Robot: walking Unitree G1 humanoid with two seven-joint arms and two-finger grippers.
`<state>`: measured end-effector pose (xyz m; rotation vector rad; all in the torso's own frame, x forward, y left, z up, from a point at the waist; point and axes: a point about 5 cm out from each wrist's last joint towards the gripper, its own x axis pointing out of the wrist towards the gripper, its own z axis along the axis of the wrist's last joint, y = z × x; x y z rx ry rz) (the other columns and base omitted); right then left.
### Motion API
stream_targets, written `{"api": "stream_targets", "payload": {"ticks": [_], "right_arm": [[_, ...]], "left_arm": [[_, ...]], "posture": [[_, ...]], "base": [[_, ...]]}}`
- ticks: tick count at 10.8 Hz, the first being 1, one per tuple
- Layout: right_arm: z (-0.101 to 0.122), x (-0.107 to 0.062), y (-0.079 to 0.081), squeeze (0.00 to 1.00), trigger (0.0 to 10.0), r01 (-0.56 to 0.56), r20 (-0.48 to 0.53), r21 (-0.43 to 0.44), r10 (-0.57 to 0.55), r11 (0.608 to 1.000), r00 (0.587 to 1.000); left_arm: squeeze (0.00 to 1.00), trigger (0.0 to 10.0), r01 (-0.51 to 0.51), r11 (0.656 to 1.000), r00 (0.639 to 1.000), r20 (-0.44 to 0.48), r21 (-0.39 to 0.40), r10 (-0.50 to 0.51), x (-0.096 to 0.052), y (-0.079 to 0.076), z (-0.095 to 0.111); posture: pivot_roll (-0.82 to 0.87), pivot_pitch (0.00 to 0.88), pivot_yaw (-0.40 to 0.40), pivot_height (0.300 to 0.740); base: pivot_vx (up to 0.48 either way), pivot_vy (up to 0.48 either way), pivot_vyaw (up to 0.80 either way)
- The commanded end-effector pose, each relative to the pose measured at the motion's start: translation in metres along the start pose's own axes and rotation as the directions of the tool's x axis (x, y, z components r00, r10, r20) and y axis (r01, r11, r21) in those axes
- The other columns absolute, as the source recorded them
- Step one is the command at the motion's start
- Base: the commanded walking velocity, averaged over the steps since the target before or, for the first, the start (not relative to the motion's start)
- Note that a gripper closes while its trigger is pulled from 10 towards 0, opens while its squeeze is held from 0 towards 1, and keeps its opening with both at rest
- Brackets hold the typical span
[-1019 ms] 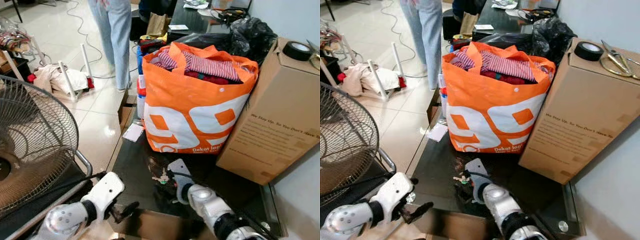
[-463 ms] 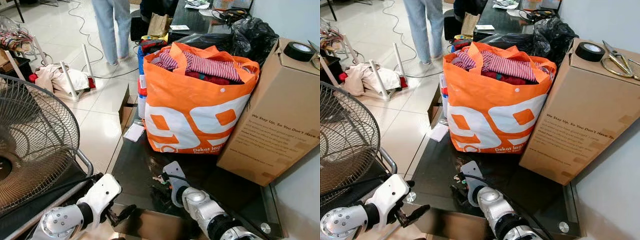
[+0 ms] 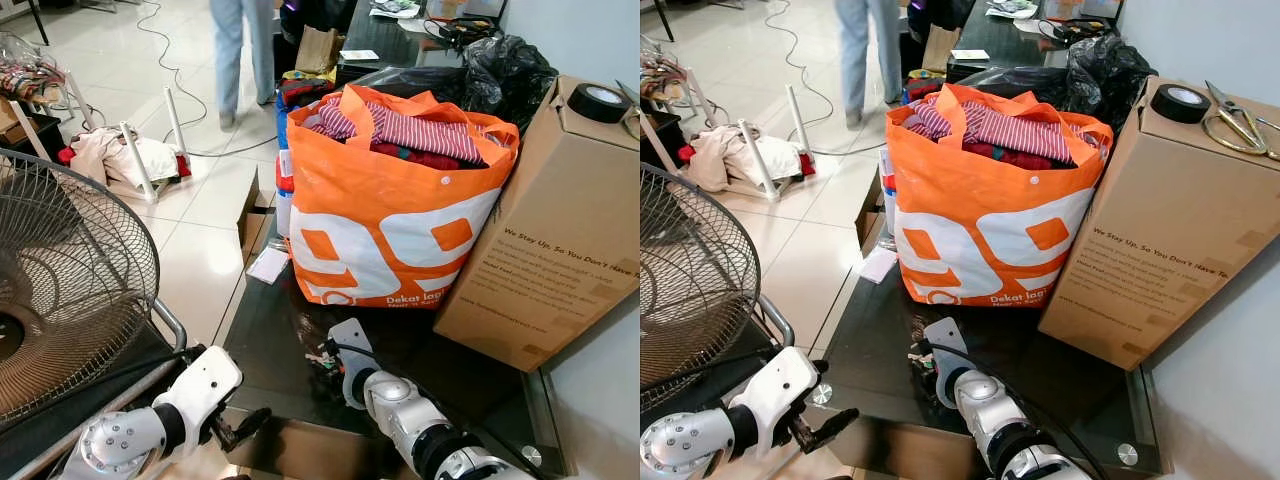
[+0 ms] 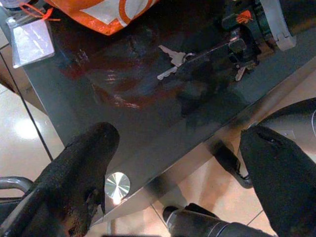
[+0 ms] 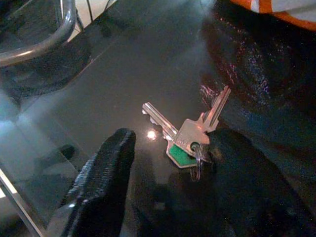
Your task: Hang keys on a hook
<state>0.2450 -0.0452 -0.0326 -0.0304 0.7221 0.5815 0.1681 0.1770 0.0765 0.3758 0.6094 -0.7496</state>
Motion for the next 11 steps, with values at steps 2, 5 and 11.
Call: {"api": "stream_targets", "payload": {"ticks": [2, 5, 11], "right_arm": [[0.006, 0.0004, -0.0037, 0.0, 3.0, 0.018, 0.017, -0.001, -0.018, 1.0, 1.0], [0.0029, 0.0002, -0.0037, 0.0, 2.9, 0.021, 0.009, -0.004, -0.021, 1.0, 1.0], [0.0056, -0.0013, -0.0108, 0.0, 2.5, 0.044, 0.027, -0.002, -0.044, 0.999, 0.999]], "left_arm": [[0.15, 10.0, -0.003, 1.0, 1.0, 0.008, 0.006, 0.003, -0.0013, 0.0028, 0.0033], [0.15, 10.0, -0.001, 1.0, 1.0, 0.006, 0.008, 0.001, -0.0015, 0.0028, 0.0033], [0.15, 10.0, 0.002, 1.0, 1.0, 0.006, 0.021, -0.003, 0.0002, 0.0058, 0.0051]], "posture": [[0.13, 0.0, -0.046, 0.74], [0.13, 0.0, -0.045, 0.74], [0.13, 0.0, -0.03, 0.74]], "base": [[0.0, 0.0, 0.0], [0.0, 0.0, 0.0], [0.0, 0.0, 0.0]]}}
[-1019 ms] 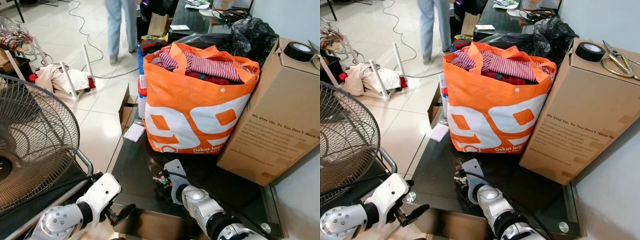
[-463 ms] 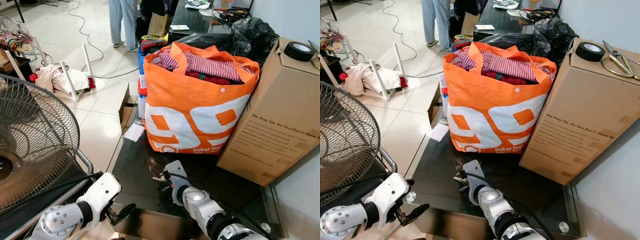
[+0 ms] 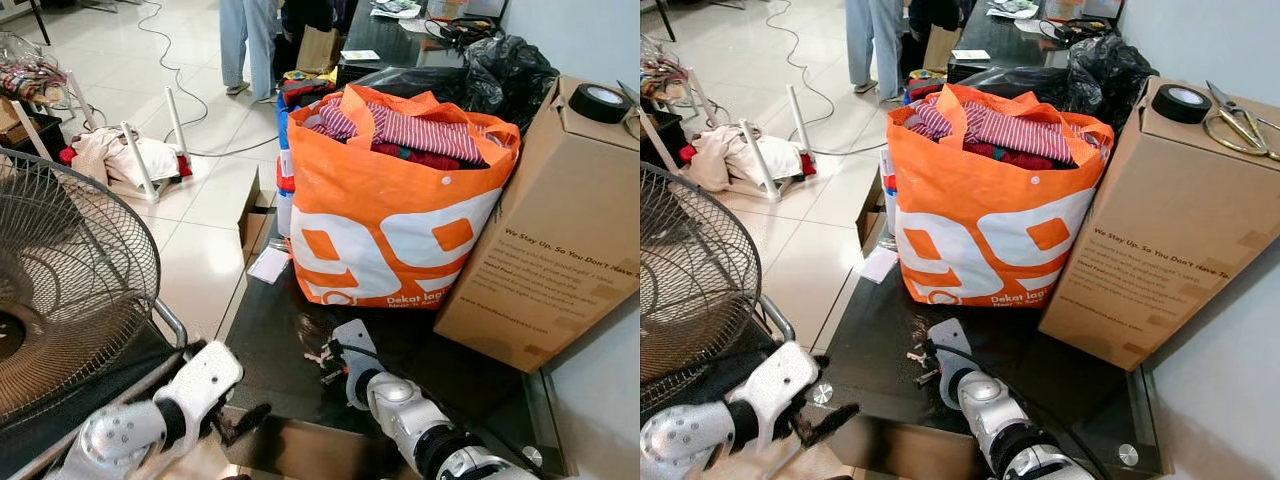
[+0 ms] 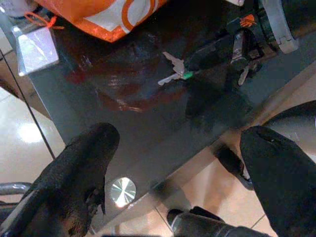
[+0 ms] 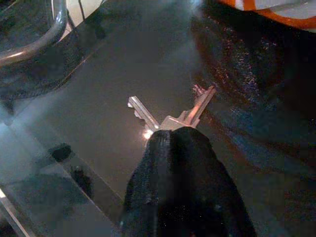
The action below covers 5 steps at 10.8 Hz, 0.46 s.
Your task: Hang keys on a hook
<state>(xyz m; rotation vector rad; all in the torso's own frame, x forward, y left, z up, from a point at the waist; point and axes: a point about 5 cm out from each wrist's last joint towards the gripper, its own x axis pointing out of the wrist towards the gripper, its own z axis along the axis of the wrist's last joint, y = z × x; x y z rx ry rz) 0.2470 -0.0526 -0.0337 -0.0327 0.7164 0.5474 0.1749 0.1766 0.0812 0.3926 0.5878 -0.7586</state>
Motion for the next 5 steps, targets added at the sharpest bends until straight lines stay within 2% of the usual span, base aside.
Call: {"api": "stream_targets", "payload": {"ticks": [1, 3, 4, 5], "right_arm": [[0.006, -0.001, -0.007, 0.0, 2.3, 0.022, 0.023, -0.007, -0.021, 1.0, 1.0], [0.007, -0.004, -0.018, 0.0, 2.1, 0.054, 0.037, -0.03, -0.053, 0.998, 0.998], [0.012, -0.005, -0.022, 0.0, 4.0, 0.037, 0.055, -0.047, -0.035, 0.998, 0.998], [0.013, -0.006, -0.022, 0.0, 9.9, 0.014, 0.061, -0.056, -0.01, 0.998, 0.998]], "left_arm": [[0.15, 10.0, 0.005, 1.0, 1.0, -0.005, 0.001, -0.005, 0.0, 0.001, 0.0], [0.15, 10.0, 0.007, 1.0, 1.0, -0.002, 0.006, -0.007, 0.001, 0.002, 0.001], [0.15, 10.0, 0.007, 1.0, 1.0, -0.002, 0.006, -0.007, 0.001, 0.002, 0.001], [0.15, 10.0, 0.007, 1.0, 1.0, -0.002, 0.006, -0.007, 0.001, 0.002, 0.001]], "posture": [[0.13, 0.0, -0.027, 0.74], [0.13, 0.0, -0.026, 0.74], [0.13, 0.0, -0.027, 0.74], [0.13, 0.0, -0.028, 0.74]], "base": [[0.0, 0.0, 0.0], [0.0, 0.0, 0.0], [0.0, 0.0, 0.0], [0.0, 0.0, 0.0]]}}
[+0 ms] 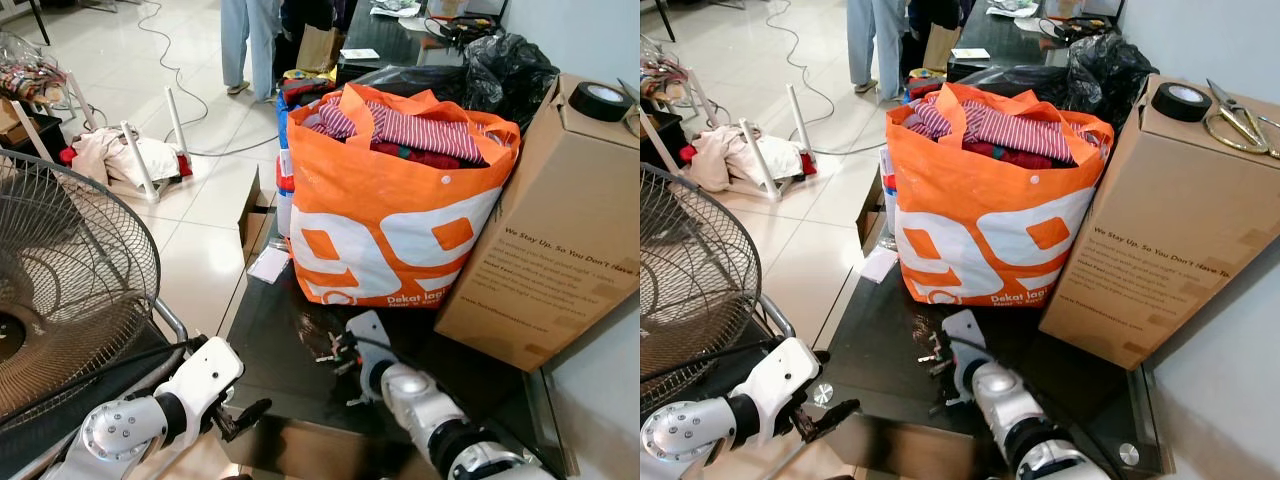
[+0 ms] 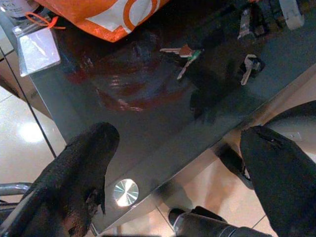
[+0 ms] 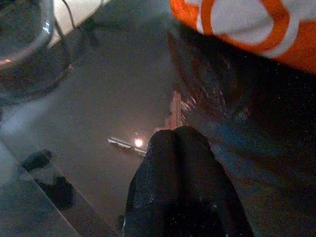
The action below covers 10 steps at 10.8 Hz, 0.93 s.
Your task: Hang keys on a hook
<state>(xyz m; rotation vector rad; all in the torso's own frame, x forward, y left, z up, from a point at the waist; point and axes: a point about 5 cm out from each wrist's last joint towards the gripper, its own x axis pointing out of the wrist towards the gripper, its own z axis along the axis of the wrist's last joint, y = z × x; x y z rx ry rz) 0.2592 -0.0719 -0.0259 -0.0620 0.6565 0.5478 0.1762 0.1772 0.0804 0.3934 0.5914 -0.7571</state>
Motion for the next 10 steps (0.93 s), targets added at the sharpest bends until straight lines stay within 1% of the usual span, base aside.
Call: {"api": "stream_targets", "payload": {"ticks": [1, 3, 4, 5, 6, 7, 8, 9, 10], "right_arm": [[0.005, -0.001, -0.005, 0.0, 10.0, 0.011, 0.016, -0.017, -0.01, 1.0, 1.0], [0.005, -0.002, -0.012, 0.0, 10.0, 0.05, 0.011, -0.01, -0.05, 0.999, 0.999], [0.005, -0.003, -0.014, 0.02, 10.0, 0.062, 0.009, -0.011, -0.062, 0.998, 0.998], [0.004, -0.003, -0.015, 0.02, 10.0, 0.068, 0.004, -0.011, -0.068, 0.998, 0.998], [0.002, -0.003, -0.014, 0.22, 10.0, 0.07, -0.005, -0.005, -0.07, 0.998, 0.998], [0.0, -0.003, -0.014, 0.79, 10.0, 0.077, -0.014, 0.002, -0.077, 0.997, 0.997], [-0.001, -0.003, -0.015, 0.89, 10.0, 0.087, -0.022, 0.006, -0.087, 0.996, 0.996], [-0.002, -0.004, -0.016, 0.89, 10.0, 0.099, -0.03, 0.015, -0.098, 0.995, 0.995], [-0.003, -0.003, -0.016, 0.8, 10.0, 0.098, -0.043, 0.021, -0.098, 0.995, 0.994]], "left_arm": [[0.15, 10.0, 0.007, 1.0, 1.0, 0.002, 0.008, -0.007, 0.001, 0.001, 0.002], [0.15, 10.0, 0.006, 1.0, 1.0, 0.006, 0.012, -0.006, 0.002, 0.002, 0.003], [0.15, 10.0, 0.006, 1.0, 1.0, 0.006, 0.013, -0.006, 0.002, 0.002, 0.003], [0.15, 10.0, 0.007, 1.0, 1.0, 0.006, 0.016, -0.007, 0.003, 0.003, 0.003], [0.15, 10.0, 0.007, 1.0, 1.0, 0.006, 0.017, -0.007, 0.003, 0.003, 0.003], [0.15, 10.0, 0.006, 1.0, 1.0, 0.007, 0.018, -0.007, 0.004, 0.003, 0.003], [0.15, 10.0, 0.007, 1.0, 1.0, 0.007, 0.018, -0.007, 0.004, 0.003, 0.003], [0.15, 10.0, 0.009, 1.0, 1.0, 0.008, 0.018, -0.009, 0.004, 0.003, 0.003], [0.14, 10.0, 0.011, 1.0, 1.0, 0.008, 0.018, -0.012, 0.004, 0.002, 0.003]], "posture": [[0.13, 0.0, -0.027, 0.74], [0.13, 0.0, -0.027, 0.74], [0.12, 0.0, -0.023, 0.74], [0.12, 0.0, -0.021, 0.74], [0.12, 0.0, -0.02, 0.74], [0.12, 0.0, -0.02, 0.74], [0.12, 0.0, -0.021, 0.74], [0.12, 0.0, -0.021, 0.74], [0.12, 0.0, -0.02, 0.74]], "base": [[0.0, 0.0, 0.0], [0.0, 0.0, 0.0], [0.0, 0.0, 0.0], [0.0, 0.0, 0.0], [0.0, 0.0, 0.0], [0.0, 0.0, 0.0], [0.0, 0.0, 0.0], [0.0, 0.0, 0.0], [0.0, 0.0, 0.0]]}}
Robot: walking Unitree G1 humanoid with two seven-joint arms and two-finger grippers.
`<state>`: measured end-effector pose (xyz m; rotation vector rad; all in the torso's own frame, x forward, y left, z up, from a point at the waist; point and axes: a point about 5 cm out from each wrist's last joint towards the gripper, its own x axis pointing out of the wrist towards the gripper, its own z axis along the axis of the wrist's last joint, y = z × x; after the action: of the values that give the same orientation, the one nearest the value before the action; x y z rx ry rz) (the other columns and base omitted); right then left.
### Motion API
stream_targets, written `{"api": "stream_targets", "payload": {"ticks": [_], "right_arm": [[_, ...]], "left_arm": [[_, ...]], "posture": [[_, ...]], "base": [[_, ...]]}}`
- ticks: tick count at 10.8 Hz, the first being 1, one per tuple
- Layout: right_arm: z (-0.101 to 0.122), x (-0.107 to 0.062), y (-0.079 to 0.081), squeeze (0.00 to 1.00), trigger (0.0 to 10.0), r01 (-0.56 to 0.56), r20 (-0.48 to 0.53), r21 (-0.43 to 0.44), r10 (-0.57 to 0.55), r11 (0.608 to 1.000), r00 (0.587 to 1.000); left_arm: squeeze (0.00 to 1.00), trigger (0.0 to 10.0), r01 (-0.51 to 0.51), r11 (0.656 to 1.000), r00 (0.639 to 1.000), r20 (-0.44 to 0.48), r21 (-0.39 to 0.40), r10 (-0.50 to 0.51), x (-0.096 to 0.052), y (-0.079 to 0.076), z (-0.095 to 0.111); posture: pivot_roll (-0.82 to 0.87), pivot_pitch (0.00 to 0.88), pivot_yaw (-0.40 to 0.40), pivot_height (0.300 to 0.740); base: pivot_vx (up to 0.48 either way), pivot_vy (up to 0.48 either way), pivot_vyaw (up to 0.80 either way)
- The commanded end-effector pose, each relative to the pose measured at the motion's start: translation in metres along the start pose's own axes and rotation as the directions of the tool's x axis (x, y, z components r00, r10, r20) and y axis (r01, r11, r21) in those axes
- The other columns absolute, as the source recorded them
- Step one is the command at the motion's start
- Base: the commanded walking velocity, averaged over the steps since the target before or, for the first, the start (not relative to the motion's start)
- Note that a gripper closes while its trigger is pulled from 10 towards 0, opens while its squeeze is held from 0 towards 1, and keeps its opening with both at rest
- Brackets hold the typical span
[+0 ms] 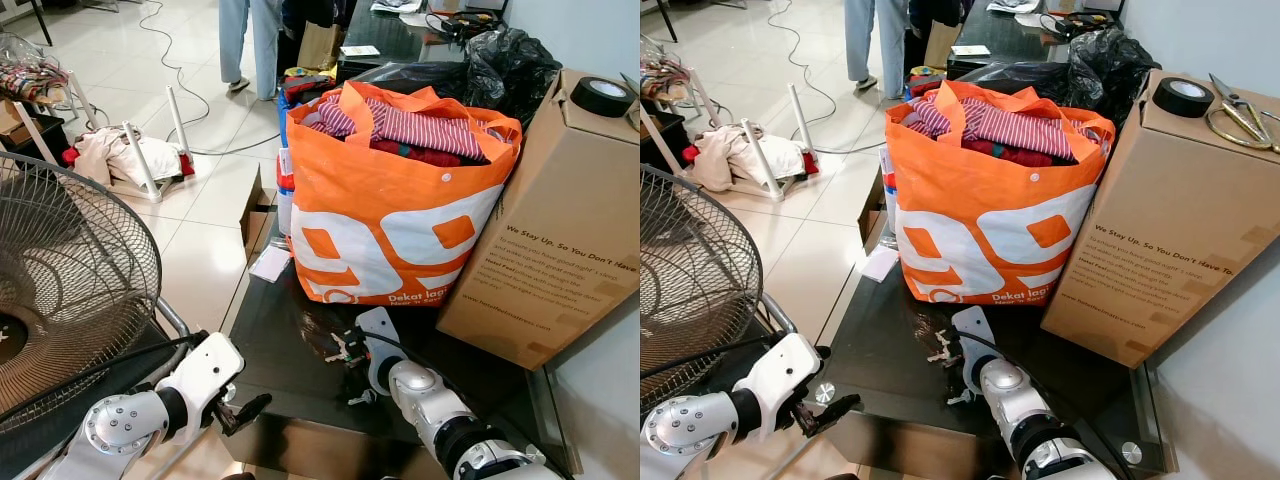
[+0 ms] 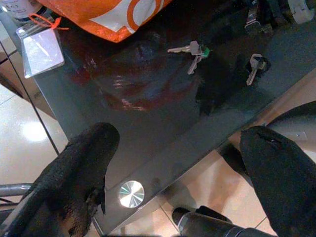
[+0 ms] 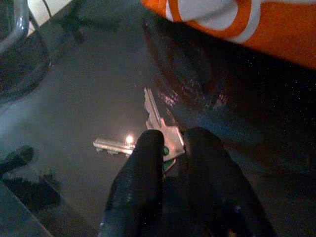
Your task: Hang keys on a hook
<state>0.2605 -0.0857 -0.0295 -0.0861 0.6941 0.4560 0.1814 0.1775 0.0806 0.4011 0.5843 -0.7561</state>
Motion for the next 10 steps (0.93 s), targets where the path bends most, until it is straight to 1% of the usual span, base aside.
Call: {"api": "stream_targets", "payload": {"ticks": [1, 2, 4, 5, 6, 7, 8, 10], "right_arm": [[0.0004, 0.0005, -0.0016, 0.0, 10.0, 0.006, -0.017, 0.024, -0.006, 1.0, 1.0], [-0.0018, 0.0008, -0.0007, 0.0, 10.0, 0.007, -0.038, 0.049, -0.005, 0.999, 0.999], [-0.0044, 0.0009, 0.0, 0.0, 10.0, 0.005, -0.061, 0.067, -0.001, 0.998, 0.998], [-0.0063, 0.0005, -0.0007, 0.0, 10.0, 0.009, -0.069, 0.091, -0.003, 0.996, 0.998], [-0.0086, 0.0, -0.0022, 0.0, 8.8, 0.027, -0.078, 0.124, -0.018, 0.992, 0.997], [-0.0089, 0.0, -0.0026, 0.0, 3.5, 0.036, -0.079, 0.145, -0.025, 0.989, 0.997], [-0.0084, 0.0001, -0.0026, 0.0, 0.0, 0.038, -0.075, 0.157, -0.027, 0.987, 0.997], [-0.0064, 0.0005, -0.0028, 0.0, 0.0, 0.037, -0.069, 0.162, -0.027, 0.986, 0.997]], "left_arm": [[0.15, 10.0, 0.018, 1.0, 1.0, 0.005, 0.01, -0.018, 0.0014, -0.002, 0.0013], [0.15, 10.0, 0.018, 1.0, 1.0, 0.005, 0.011, -0.018, 0.0014, -0.002, 0.0015], [0.15, 10.0, 0.018, 1.0, 1.0, 0.003, 0.012, -0.018, 0.0014, -0.0013, 0.0013], [0.15, 10.0, 0.019, 1.0, 1.0, 0.002, 0.013, -0.019, 0.0015, -0.0013, 0.0013], [0.14, 10.0, 0.019, 1.0, 1.0, 0.001, 0.013, -0.019, 0.0015, -0.0011, 0.0013], [0.15, 10.0, 0.019, 1.0, 1.0, 0.001, 0.015, -0.019, 0.0016, -0.0007, 0.0014], [0.15, 10.0, 0.018, 1.0, 1.0, 0.0, 0.017, -0.018, 0.0017, -0.0001, 0.0015], [0.15, 10.0, 0.019, 1.0, 1.0, 0.0, 0.019, -0.019, 0.0023, 0.0008, 0.0019]], "posture": [[0.12, 0.0, -0.02, 0.74], [0.12, 0.0, -0.02, 0.74], [0.12, 0.0, -0.019, 0.74], [0.12, 0.0, -0.019, 0.74], [0.12, 0.0, -0.018, 0.74], [0.13, 0.0, -0.017, 0.74], [0.12, 0.0, -0.015, 0.74], [0.12, 0.0, -0.015, 0.74]], "base": [[0.0, 0.0, 0.0], [0.0, 0.0, 0.0], [0.0, 0.0, 0.0], [0.0, 0.0, 0.0], [0.0, 0.0, 0.0], [0.0, 0.0, 0.0], [0.0, 0.0, 0.0], [0.0, 0.0, 0.0]]}}
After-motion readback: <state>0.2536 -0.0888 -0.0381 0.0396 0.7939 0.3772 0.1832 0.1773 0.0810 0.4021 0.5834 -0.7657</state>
